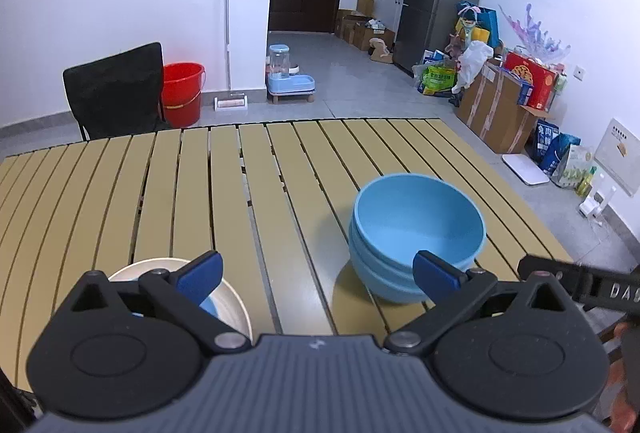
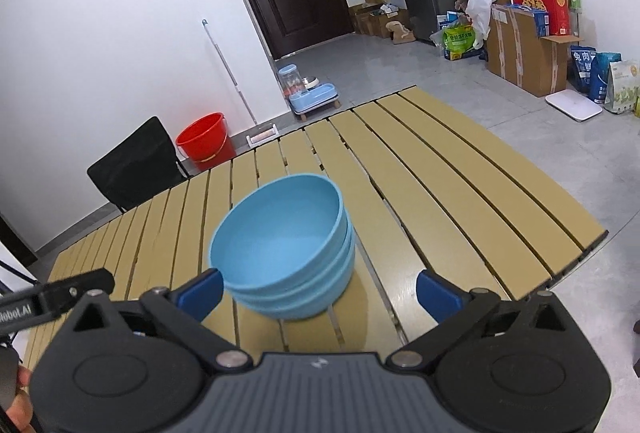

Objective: Organize plates and bowls
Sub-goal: 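Withdraw both open tools from the bowl stack, then move both open tools toward the rim of the light-blue bowl stack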

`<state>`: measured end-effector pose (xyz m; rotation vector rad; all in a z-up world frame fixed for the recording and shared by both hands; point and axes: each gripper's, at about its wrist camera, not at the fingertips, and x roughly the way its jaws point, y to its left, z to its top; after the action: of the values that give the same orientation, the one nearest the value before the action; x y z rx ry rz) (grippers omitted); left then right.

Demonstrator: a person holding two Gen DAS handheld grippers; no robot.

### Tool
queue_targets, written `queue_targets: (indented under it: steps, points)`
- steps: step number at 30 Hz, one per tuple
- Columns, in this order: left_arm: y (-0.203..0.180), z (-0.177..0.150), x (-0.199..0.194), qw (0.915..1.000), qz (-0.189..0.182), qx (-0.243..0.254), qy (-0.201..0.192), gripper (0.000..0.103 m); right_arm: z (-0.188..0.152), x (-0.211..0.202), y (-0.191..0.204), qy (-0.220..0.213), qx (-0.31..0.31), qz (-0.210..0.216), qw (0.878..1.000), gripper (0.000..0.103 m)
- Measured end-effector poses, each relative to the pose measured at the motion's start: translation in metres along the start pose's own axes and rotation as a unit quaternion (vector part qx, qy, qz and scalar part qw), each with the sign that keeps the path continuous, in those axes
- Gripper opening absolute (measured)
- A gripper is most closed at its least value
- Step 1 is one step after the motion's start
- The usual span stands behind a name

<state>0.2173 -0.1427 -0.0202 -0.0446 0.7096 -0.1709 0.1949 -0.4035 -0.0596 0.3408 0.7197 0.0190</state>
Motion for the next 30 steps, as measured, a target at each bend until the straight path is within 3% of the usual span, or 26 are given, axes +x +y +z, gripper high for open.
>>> queue_targets:
  steps: [11,16,30]
  points:
    - [0.001,-0.036,-0.033,0.9990,-0.012,-0.004,-0.042,0.103,-0.028,-0.035,0.007,-0.044,-0.024,0.007,0.999,0.103]
    - [-0.004,-0.056,-0.043,0.9976,-0.007,0.003,-0.068,0.103,-0.047,-0.035,0.010,-0.042,-0.056,0.010,0.997,0.103]
    - [-0.004,-0.065,-0.034,0.9981,0.003,0.007,-0.061,0.103,-0.057,-0.034,0.006,-0.059,-0.056,0.012,0.997,0.103]
